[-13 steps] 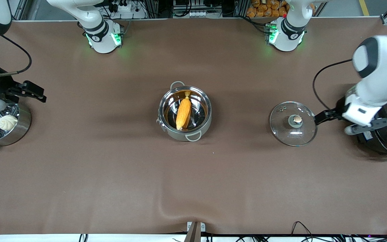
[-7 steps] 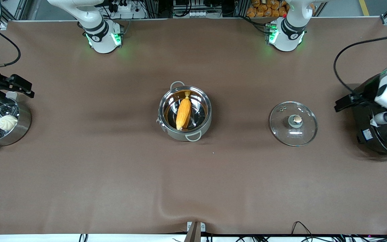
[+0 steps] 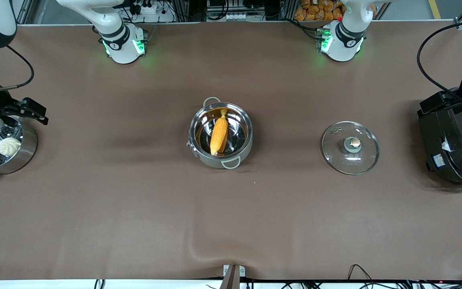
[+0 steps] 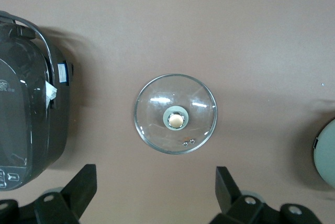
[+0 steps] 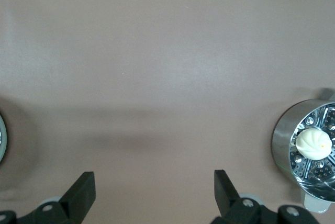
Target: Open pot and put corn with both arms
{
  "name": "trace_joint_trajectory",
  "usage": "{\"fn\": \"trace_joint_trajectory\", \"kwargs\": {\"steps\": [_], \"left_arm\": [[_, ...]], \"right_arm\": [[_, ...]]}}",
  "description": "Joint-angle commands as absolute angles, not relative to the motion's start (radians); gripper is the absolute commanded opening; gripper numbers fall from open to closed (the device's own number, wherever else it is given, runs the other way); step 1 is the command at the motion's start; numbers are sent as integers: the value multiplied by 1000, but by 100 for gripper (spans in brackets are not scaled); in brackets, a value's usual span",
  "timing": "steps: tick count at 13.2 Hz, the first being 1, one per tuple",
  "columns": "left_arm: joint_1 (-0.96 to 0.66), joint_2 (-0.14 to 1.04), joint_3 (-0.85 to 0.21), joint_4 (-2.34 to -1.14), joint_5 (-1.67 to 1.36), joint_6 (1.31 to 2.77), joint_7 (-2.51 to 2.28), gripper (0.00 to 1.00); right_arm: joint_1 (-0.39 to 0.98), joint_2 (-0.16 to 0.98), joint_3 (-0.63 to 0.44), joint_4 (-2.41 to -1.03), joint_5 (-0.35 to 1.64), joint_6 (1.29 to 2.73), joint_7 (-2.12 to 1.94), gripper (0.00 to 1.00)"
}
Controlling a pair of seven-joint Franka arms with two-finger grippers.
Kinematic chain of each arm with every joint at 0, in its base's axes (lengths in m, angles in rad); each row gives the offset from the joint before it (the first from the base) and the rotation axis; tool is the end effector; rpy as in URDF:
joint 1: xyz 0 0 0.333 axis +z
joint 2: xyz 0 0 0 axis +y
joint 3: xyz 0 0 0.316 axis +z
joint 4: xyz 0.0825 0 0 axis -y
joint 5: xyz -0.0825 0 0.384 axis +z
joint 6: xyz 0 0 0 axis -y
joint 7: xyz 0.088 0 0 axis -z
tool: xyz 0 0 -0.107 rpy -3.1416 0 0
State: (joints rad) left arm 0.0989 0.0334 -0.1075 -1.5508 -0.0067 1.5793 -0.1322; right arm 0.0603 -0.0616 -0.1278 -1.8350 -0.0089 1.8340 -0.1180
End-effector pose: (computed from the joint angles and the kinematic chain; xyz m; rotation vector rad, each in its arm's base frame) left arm 0.5655 -0.0045 0.6161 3.1257 0.1936 -0.0085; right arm 0.5487 -0.0394 0.5553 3.1327 0.0823 0.0937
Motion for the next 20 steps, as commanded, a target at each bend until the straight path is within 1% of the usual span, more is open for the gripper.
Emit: {"fn": "trace_joint_trajectory", "kwargs": {"steps": [1,3,5,11,15,20], "left_arm": [[97,21,-110,-1519,3,1533,-101,100],[84,21,-106,-1503,3,1506,-103,100],[40,28,-55,-1485,3,1491,-101,100],[26,32,-51,-1468,2,1453,-103,100],[28,12,-46,-1474,-9,1428,-92,100],[26,-6,-48,-1480,-12,1417,-78,100]], "right_arm": [[51,-83,-113,-1847,-23,1819,-120,100],[52,-81,-112,-1829,-20,1792,-120,100],[52,-77,-112,-1813,-23,1769,-118,100],[52,-74,-112,-1792,-20,1684,-118,100],[55,-74,-112,-1729,-18,1606,-118,100],[57,-74,-114,-1717,-18,1585,-118,100]]}}
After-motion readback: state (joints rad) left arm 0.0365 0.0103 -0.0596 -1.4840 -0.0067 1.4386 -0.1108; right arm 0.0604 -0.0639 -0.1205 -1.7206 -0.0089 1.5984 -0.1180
